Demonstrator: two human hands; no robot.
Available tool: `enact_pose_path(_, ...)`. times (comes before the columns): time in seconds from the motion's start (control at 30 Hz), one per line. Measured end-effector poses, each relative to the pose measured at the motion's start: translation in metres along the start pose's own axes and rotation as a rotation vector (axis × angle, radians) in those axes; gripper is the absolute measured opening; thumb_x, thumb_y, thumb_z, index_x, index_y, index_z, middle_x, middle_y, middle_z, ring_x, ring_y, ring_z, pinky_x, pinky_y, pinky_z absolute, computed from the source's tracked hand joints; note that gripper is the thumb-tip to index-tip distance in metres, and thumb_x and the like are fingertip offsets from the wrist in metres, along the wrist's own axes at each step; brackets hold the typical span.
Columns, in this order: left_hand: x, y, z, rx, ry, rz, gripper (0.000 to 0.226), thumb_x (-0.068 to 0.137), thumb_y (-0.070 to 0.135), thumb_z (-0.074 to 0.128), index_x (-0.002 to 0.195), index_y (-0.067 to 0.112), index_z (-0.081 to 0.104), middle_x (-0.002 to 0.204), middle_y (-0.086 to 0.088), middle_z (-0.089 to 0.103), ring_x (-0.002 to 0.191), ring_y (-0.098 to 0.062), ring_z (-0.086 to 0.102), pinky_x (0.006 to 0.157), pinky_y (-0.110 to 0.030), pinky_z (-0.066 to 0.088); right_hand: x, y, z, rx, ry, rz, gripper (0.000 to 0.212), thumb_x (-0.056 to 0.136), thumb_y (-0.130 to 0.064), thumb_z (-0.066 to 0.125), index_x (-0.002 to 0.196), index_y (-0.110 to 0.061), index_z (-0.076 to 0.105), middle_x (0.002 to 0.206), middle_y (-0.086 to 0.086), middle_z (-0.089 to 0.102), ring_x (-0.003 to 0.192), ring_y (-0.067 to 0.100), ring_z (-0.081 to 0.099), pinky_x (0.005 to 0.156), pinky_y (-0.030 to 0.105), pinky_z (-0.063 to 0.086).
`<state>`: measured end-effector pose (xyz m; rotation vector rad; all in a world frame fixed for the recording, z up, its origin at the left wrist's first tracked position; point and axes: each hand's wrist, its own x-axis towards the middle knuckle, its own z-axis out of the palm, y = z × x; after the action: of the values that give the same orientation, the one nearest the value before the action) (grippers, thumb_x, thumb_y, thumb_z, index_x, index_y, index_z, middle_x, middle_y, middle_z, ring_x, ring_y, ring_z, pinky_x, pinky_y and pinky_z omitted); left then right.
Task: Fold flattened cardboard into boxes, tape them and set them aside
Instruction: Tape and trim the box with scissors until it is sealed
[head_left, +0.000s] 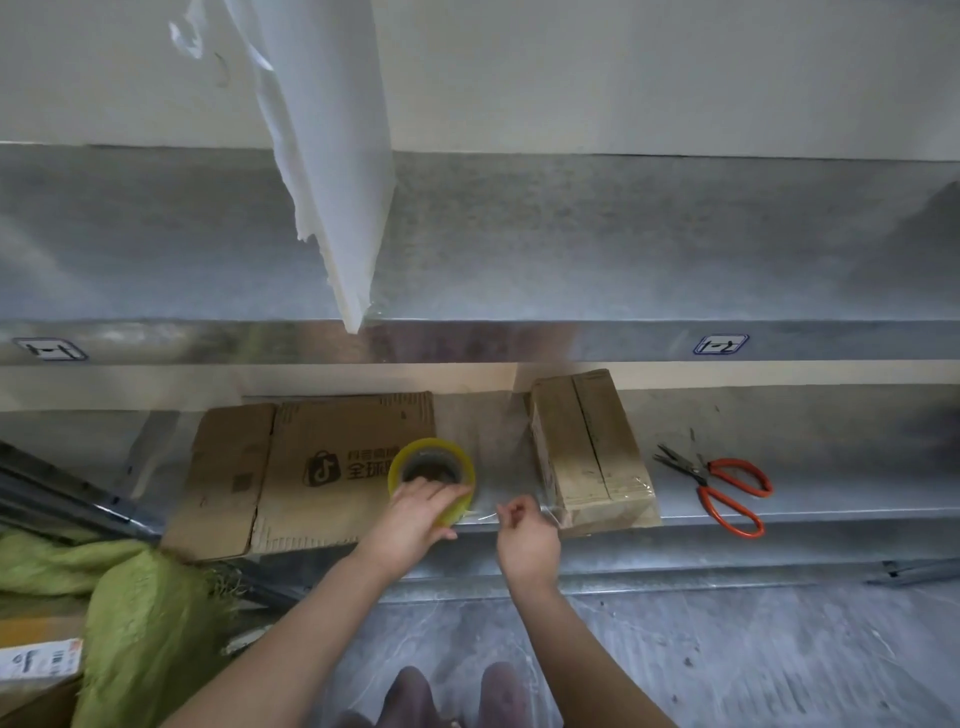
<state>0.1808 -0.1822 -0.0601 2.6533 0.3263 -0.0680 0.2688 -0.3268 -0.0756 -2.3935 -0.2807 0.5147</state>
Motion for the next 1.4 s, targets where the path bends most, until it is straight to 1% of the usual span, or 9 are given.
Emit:
enact_pose_path(0.3,0.016,0.002,-0.003,-0.024,-0.022,0.052,0.057,0.084,0.028,0.068,0.138,0.021,0.049,0.133,-0.003,0.055,0.125,-0.023,0.044,0.104,-0.03,0.026,0.003,0.005,-0.002,-0.105,-0.011,0.042,0.016,0.099,-0.03,0.047,0.095,-0.018,0.055,0.092,0.006,0.071,0.089,0.026,0.067,0.073,0.03,0.051)
enact_pose_path(0.43,0.02,0.006,-0.006,0.009,-0.071,0.036,0.059,0.086,0.029,0.067,0.14,0.024,0.045,0.136,-0.002,0.052,0.129,-0.023,0.039,0.107,-0.031,0.024,0.002,0.01,-0.001,-0.04,-0.024,0.104,0.031,0.094,-0.037,0.058,0.116,-0.016,0.052,0.101,0.008,0.07,0.095,0.027,0.068,0.073,0.03,0.05)
enact_pose_path(0.53,0.018,0.01,-0.008,0.124,-0.111,0.021,0.063,0.088,0.036,0.063,0.144,0.028,0.036,0.141,-0.001,0.048,0.136,-0.024,0.031,0.111,-0.035,0.021,0.0,0.015,-0.002,-0.063,-0.023,0.092,0.04,0.093,-0.046,0.055,0.118,-0.016,0.046,0.099,0.008,0.07,0.095,0.028,0.067,0.071,0.031,0.049)
enact_pose_path(0.67,0.01,0.013,-0.005,0.234,-0.072,0.056,0.068,0.089,0.053,0.054,0.148,0.027,0.031,0.148,-0.002,0.04,0.142,-0.027,0.023,0.116,-0.04,0.014,-0.016,0.021,-0.009,-0.093,-0.026,-0.028,0.041,0.096,-0.05,0.046,0.122,-0.018,0.044,0.1,0.003,0.07,0.095,0.024,0.067,0.076,0.034,0.05)
enact_pose_path(0.8,-0.003,0.024,-0.004,0.243,0.046,0.012,0.07,0.089,0.06,0.027,0.149,0.025,0.028,0.155,0.003,0.028,0.146,-0.021,0.013,0.115,-0.035,0.0,-0.047,0.024,-0.033,-0.109,0.032,-0.304,0.031,0.098,-0.041,0.045,0.123,-0.022,0.048,0.11,-0.007,0.062,0.102,0.015,0.059,0.078,0.028,0.046)
enact_pose_path(0.93,-0.017,0.06,-0.004,0.14,0.221,0.021,0.062,0.093,0.055,0.024,0.147,0.025,0.033,0.151,0.007,0.034,0.144,-0.014,0.018,0.117,-0.035,0.01,-0.069,0.036,-0.065,-0.228,0.169,-0.662,0.024,0.092,-0.032,0.047,0.112,-0.024,0.059,0.109,-0.009,0.06,0.1,0.013,0.054,0.082,0.029,0.051)
enact_pose_path(1.03,-0.025,0.103,-0.001,0.077,0.246,0.045,0.06,0.096,0.053,0.022,0.149,0.027,0.028,0.154,0.013,0.026,0.146,-0.007,0.008,0.117,-0.031,0.008,-0.073,0.046,-0.097,-0.213,0.243,-0.805,0.026,0.092,-0.022,0.047,0.113,-0.023,0.062,0.12,-0.006,0.06,0.112,0.016,0.054,0.094,0.032,0.047)
enact_pose_path(1.2,-0.022,0.165,0.016,0.073,0.259,0.012,0.058,0.097,0.051,0.024,0.149,0.026,0.028,0.154,0.013,0.028,0.145,-0.005,0.009,0.118,-0.032,0.003,-0.05,0.072,-0.145,-0.317,0.322,-0.791,0.038,0.093,-0.025,0.044,0.128,-0.022,0.059,0.134,-0.003,0.056,0.129,0.018,0.046,0.104,0.035,0.036)
enact_pose_path(1.4,-0.011,0.189,0.035,0.007,0.334,-0.193,0.074,0.093,0.062,0.002,0.146,0.023,0.036,0.15,0.009,0.037,0.143,-0.008,0.02,0.116,-0.028,0.008,-0.007,0.095,-0.177,-0.299,0.149,-0.658,0.047,0.093,-0.028,0.048,0.14,-0.023,0.048,0.147,-0.002,0.046,0.139,0.018,0.037,0.113,0.037,0.034)
